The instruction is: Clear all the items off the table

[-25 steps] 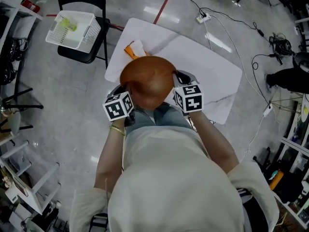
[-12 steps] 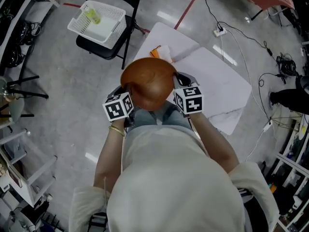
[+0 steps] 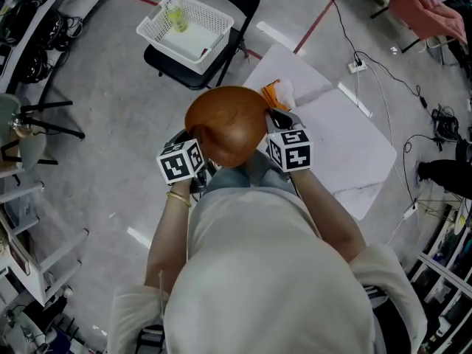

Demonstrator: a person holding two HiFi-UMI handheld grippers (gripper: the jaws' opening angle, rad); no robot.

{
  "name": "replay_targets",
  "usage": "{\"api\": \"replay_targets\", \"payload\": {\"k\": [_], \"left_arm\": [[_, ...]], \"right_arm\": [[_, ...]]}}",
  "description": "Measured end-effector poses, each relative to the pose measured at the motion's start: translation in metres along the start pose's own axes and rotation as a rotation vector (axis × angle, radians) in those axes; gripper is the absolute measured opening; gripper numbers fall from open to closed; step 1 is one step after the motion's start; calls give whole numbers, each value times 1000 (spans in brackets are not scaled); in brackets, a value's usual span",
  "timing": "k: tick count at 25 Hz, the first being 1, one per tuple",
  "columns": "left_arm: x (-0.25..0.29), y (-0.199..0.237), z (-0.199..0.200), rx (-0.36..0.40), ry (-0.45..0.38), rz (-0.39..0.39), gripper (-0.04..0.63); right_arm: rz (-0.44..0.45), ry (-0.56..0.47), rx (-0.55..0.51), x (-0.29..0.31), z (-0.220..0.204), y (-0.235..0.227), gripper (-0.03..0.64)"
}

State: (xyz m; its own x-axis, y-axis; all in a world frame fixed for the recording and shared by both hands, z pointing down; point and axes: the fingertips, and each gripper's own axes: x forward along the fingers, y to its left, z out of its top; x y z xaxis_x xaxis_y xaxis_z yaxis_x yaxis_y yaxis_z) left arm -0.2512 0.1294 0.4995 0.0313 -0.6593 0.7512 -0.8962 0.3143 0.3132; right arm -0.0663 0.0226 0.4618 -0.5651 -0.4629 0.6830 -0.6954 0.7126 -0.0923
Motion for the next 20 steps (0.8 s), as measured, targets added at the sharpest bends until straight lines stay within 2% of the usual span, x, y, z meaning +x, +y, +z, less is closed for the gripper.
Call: {"api": "replay_targets", "payload": {"k": [9, 20], "left_arm": [[-2, 57, 30, -53, -16, 22, 35], [-6, 102, 57, -108, -42, 50, 34]], "right_arm": [[38, 10, -34, 44, 38, 41, 12], [91, 16, -70, 83, 75, 73, 12]]}}
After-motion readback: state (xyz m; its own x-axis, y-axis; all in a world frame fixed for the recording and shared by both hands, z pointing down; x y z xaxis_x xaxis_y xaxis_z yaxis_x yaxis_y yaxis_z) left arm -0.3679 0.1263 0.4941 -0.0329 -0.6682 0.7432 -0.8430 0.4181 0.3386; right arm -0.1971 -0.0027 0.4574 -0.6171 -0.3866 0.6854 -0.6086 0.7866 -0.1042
